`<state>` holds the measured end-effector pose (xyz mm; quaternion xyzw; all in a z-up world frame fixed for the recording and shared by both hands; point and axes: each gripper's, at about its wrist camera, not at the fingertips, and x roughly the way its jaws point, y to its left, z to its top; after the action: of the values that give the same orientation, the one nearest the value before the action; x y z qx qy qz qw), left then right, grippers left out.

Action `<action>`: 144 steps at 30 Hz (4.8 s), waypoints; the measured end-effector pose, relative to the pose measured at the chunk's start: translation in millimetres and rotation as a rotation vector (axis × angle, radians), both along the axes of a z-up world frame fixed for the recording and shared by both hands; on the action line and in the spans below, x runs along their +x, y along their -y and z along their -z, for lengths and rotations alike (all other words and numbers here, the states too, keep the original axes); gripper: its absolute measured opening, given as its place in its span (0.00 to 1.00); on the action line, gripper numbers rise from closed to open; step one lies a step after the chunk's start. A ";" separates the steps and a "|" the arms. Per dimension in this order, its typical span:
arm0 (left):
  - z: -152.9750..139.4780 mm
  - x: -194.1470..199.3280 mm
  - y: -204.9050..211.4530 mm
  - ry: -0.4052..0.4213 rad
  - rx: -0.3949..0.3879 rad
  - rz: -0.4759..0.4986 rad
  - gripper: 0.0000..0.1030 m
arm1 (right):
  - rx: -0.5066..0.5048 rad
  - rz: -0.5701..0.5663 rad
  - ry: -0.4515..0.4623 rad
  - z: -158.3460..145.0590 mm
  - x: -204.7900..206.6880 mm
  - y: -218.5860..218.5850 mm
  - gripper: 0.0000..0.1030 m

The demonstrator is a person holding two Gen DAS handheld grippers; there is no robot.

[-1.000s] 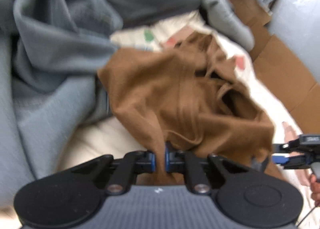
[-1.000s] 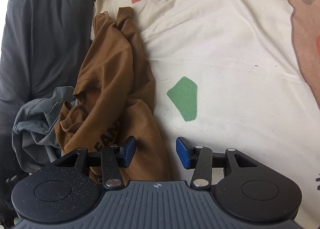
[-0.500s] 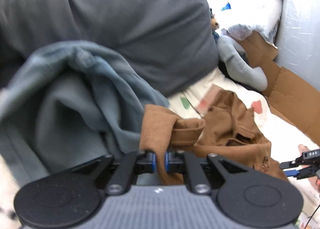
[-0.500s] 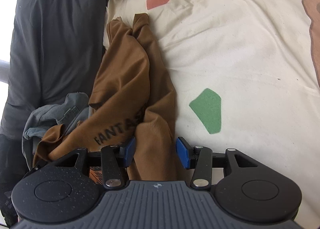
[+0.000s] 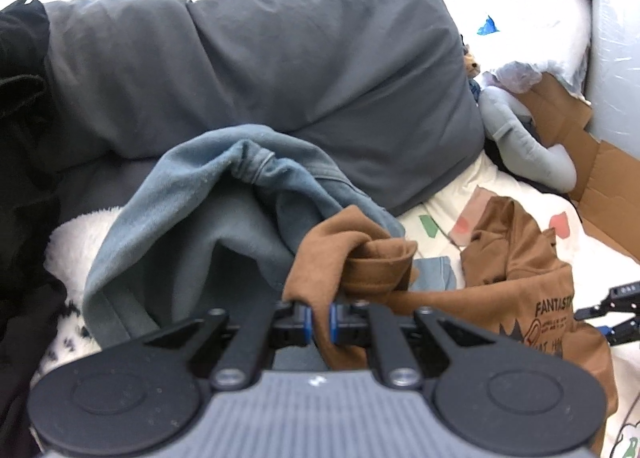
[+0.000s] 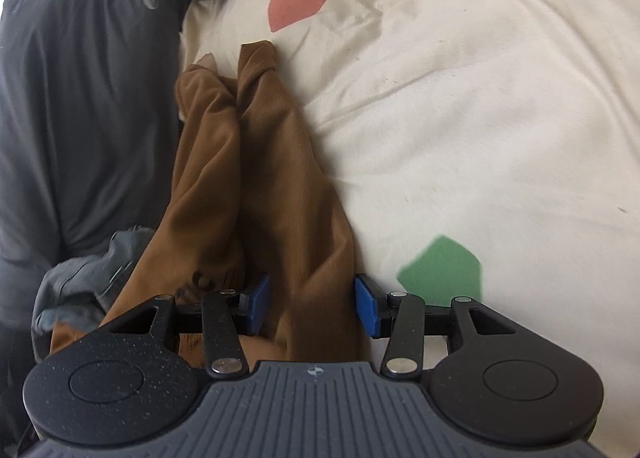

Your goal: Fold clothes

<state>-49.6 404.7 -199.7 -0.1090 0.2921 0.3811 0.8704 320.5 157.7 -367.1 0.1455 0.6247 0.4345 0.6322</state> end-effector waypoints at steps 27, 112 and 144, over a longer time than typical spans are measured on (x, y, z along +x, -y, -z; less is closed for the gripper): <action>39.0 15.4 22.2 0.086 -0.252 0.101 0.09 | -0.144 -0.114 0.231 -60.7 21.1 50.0 0.03; 42.9 10.3 178.3 -0.268 -0.580 0.397 0.15 | -0.249 0.714 0.081 -145.1 -147.7 586.0 0.35; 71.1 134.6 150.5 -0.302 -0.425 0.492 0.40 | -0.138 0.424 0.247 -143.3 5.7 436.4 0.47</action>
<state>85.0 254.2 -270.8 -0.1564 0.5079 0.1025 0.8409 326.2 -278.8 -223.8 0.1754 0.5264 0.2630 0.7893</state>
